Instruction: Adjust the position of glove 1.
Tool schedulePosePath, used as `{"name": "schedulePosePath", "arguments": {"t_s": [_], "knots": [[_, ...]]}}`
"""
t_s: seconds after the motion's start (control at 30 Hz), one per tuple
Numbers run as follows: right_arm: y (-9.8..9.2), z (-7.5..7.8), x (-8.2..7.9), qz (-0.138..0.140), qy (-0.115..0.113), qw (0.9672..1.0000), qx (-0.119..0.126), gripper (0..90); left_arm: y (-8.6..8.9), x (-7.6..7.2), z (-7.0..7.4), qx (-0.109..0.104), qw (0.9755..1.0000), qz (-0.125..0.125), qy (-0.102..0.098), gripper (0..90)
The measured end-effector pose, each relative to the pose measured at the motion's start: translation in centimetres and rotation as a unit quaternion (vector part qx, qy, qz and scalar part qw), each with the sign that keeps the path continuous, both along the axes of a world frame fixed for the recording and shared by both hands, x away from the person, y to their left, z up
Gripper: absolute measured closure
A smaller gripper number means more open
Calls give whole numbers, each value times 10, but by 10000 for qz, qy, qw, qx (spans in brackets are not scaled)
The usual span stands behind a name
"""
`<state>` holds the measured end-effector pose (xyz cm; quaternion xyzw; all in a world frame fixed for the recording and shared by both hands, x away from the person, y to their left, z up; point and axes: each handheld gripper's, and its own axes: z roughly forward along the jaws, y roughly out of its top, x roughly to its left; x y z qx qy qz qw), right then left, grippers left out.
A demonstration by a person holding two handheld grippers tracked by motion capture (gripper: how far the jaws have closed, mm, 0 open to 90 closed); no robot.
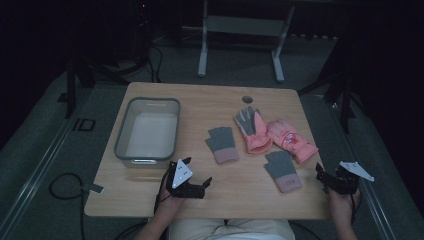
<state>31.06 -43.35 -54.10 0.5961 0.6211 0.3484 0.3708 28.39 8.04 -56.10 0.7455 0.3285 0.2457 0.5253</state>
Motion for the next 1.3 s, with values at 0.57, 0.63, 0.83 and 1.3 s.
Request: {"name": "schedulePosePath", "arguments": {"t_s": [0.57,0.63,0.83,1.3], "knots": [[5,41,-3,209,-78,9997,-61,134,0,0,0,8,10000,25,14,3],[7,48,-2,240,-153,9996,-95,134,0,0,0,8,10000,35,13,4],[14,73,4,332,-376,9987,-122,134,0,0,0,31,10000,28,-1,3],[49,126,22,717,-728,9944,-265,121,1,0,0,1,10000,22,10,4]]}}
